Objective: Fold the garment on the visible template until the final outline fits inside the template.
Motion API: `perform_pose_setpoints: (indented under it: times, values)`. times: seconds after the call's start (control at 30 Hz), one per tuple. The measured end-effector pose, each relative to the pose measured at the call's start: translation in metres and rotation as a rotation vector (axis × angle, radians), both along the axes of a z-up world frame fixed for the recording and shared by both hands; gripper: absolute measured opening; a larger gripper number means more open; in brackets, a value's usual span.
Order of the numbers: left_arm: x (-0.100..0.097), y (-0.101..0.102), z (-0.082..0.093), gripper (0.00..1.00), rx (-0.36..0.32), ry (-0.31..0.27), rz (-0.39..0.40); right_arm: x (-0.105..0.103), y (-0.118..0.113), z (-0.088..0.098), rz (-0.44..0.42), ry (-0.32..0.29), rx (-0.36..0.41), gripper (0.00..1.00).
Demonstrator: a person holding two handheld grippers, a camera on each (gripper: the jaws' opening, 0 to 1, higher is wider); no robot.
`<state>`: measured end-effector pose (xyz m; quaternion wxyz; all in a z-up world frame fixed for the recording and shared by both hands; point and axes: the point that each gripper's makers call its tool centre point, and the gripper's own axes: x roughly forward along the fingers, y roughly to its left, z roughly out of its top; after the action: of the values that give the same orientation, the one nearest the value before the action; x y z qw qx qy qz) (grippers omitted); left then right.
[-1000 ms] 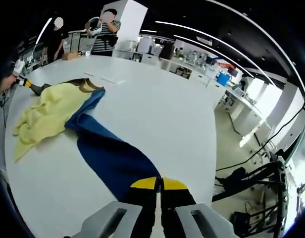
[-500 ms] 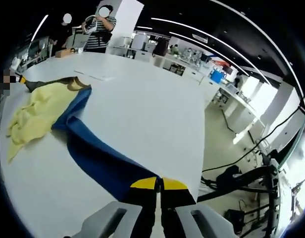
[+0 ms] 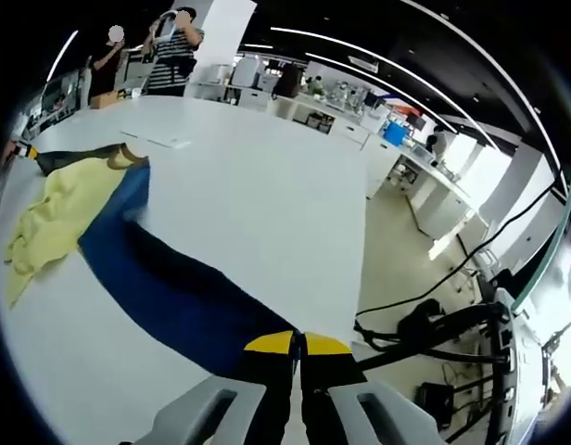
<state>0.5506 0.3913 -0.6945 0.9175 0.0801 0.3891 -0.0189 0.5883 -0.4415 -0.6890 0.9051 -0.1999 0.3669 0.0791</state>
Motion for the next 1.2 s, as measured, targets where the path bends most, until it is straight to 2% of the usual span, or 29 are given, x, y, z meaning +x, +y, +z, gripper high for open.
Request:
perform_pose_setpoints:
  times: [0.2, 0.47, 0.7, 0.9, 1.1, 1.13, 1.2]
  values:
    - [0.001, 0.005, 0.001, 0.00, 0.021, 0.015, 0.000, 0.001, -0.006, -0.003, 0.006, 0.033, -0.012, 0.00]
    - [0.009, 0.008, 0.007, 0.00, 0.063, 0.033, -0.014, 0.008, -0.011, -0.003, 0.000, 0.040, -0.030, 0.00]
    - [0.005, 0.011, 0.003, 0.00, 0.066, 0.049, 0.003, 0.004, -0.011, -0.009, -0.001, 0.066, -0.031, 0.00]
    - [0.004, 0.013, 0.003, 0.00, 0.075, 0.054, 0.006, 0.005, -0.013, -0.011, -0.001, 0.064, -0.033, 0.00]
    - [0.014, 0.016, 0.013, 0.00, 0.087, 0.026, 0.017, 0.005, -0.016, -0.009, -0.006, 0.062, -0.042, 0.00]
    - [0.019, 0.021, 0.022, 0.00, 0.118, -0.015, 0.034, 0.005, -0.016, -0.009, -0.006, 0.061, -0.043, 0.00]
    - [0.022, 0.022, 0.029, 0.00, 0.117, -0.043, 0.051, 0.004, -0.015, -0.008, -0.004, 0.060, -0.047, 0.00]
